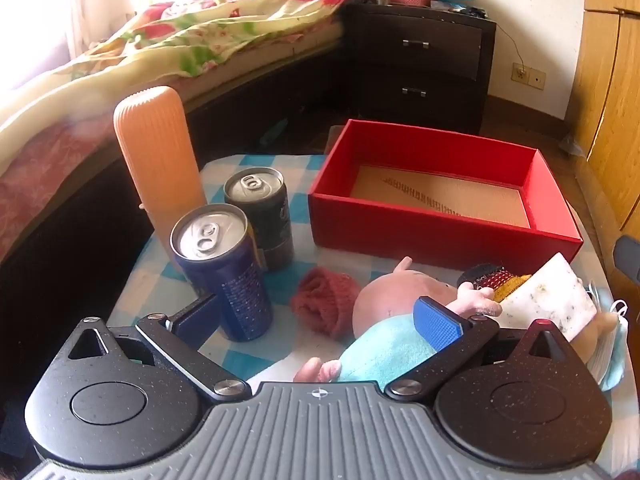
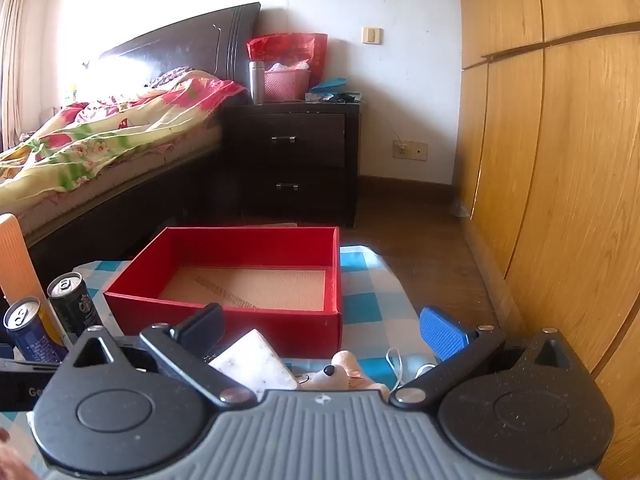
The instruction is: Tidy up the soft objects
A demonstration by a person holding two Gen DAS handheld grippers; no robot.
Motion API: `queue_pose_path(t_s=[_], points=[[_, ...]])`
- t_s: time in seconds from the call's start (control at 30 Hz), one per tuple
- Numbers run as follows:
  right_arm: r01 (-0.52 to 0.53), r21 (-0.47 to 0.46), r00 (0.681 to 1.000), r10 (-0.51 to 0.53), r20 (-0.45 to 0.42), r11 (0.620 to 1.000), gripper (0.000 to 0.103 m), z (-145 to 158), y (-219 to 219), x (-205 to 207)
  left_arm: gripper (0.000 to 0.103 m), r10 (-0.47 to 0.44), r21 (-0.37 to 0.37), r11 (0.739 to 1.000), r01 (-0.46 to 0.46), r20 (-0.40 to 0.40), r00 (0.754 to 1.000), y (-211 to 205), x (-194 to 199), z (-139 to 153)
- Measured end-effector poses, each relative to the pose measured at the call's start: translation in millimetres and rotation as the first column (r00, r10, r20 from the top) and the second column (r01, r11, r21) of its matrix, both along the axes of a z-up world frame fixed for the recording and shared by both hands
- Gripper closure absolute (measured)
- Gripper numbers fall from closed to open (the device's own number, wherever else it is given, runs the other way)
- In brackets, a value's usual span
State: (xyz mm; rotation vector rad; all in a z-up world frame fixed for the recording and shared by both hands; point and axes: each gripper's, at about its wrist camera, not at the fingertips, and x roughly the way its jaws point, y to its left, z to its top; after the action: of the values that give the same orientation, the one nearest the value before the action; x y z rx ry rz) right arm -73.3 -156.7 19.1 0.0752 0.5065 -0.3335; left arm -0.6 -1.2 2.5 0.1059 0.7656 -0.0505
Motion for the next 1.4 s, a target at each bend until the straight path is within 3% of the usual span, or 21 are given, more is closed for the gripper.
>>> queue_pose_path(t_s=[0.1,0.17,0.93,1.2,1.4], points=[[0.003,-0.004,1.0,-0.003,-0.001,1.0,0.018,-2,1,-1,0.005,-0.001,-0.044,0.999,0.002,0.017,1.0,12,-11,-6],[0.006,-0.002,1.0,-0.006,0.002,1.0,0.018,-1,0,-1,0.005,0.02,-0.048,0.999,-0.021,-0.029,0.999,12,0,-9],[-0.033,-0.049,0.999,0.035,0.034,0.998,0.018,4,12,0,0.005,0.078,-0.051,0.995,-0.08,-0.039,0.996,12,5,-7],[-0.04,-0.048,0.999,0.041,0.006,0.998,0.018,0,16,3,0.005,0.092,-0.054,0.994,-0.094,-0.038,0.995,14,6,-7],[-0.047,-0.115,0.999,0.045,-0.014,0.992,0.018,-6,27,6,0.005,0.091,-0.059,0.994,-0.094,-0.04,0.995,11,4,-7]])
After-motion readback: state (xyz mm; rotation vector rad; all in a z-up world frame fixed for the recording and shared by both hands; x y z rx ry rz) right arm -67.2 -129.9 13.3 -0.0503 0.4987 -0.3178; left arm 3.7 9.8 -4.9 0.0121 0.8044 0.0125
